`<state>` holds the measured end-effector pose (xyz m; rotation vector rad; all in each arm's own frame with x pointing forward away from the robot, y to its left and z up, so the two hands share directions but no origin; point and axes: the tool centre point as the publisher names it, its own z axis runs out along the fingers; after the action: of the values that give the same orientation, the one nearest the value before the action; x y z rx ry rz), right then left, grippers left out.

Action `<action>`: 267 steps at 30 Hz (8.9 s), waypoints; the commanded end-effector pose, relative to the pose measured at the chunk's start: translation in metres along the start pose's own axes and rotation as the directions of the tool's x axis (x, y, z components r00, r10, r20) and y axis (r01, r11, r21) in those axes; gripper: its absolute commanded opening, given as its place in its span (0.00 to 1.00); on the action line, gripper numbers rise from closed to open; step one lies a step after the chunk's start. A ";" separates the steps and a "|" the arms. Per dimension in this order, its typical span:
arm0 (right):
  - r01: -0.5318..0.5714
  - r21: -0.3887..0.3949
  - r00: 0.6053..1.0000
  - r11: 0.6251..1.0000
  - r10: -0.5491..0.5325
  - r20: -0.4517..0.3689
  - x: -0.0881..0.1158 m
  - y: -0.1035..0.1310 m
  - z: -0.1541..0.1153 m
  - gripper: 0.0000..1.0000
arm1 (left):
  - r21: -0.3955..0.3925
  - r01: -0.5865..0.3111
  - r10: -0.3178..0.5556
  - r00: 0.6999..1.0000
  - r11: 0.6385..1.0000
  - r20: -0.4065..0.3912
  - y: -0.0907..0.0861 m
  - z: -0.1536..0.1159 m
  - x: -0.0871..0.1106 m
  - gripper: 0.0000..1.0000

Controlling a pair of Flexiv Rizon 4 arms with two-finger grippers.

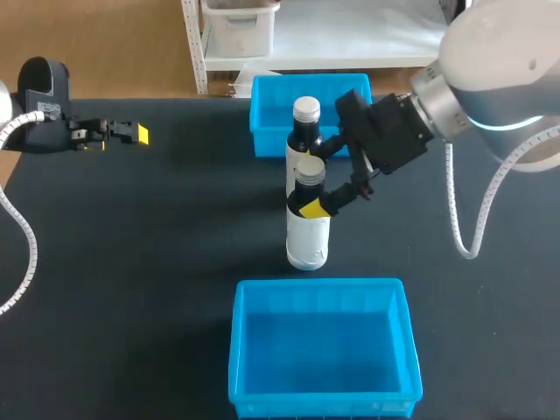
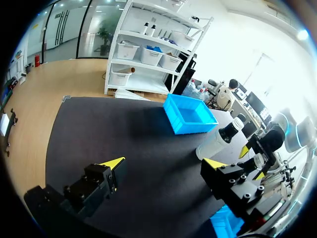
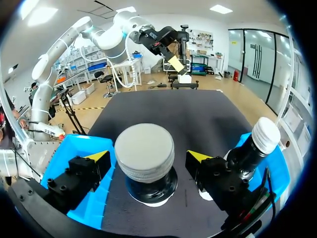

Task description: Pick up the bottle, and place it in the far bin if it is heavy, or in the near bin if it is light.

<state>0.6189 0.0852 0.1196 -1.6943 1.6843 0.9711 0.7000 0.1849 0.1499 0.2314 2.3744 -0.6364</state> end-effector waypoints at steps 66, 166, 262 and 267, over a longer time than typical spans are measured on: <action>0.007 0.203 1.000 0.979 -0.005 -0.012 -0.032 0.026 -0.113 0.00 | 0.000 0.000 0.000 1.000 1.000 0.000 0.000 0.000 0.000 1.00; -0.064 0.135 0.997 0.989 0.059 0.041 -0.073 -0.297 -0.057 0.00 | 0.000 0.000 0.000 1.000 1.000 0.000 0.000 0.000 0.000 1.00; -0.069 0.235 0.997 0.970 0.073 -0.007 0.041 -0.139 -0.116 1.00 | 0.000 0.000 0.000 1.000 1.000 0.000 0.000 0.000 0.000 1.00; -0.078 0.235 0.997 0.969 0.082 -0.006 0.042 -0.135 -0.102 1.00 | 0.000 0.000 0.000 1.000 1.000 0.000 0.000 0.000 0.000 1.00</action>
<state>0.7758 -0.0161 0.1328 -1.6617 1.7644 1.0393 0.7000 0.1849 0.1499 0.2314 2.3744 -0.6364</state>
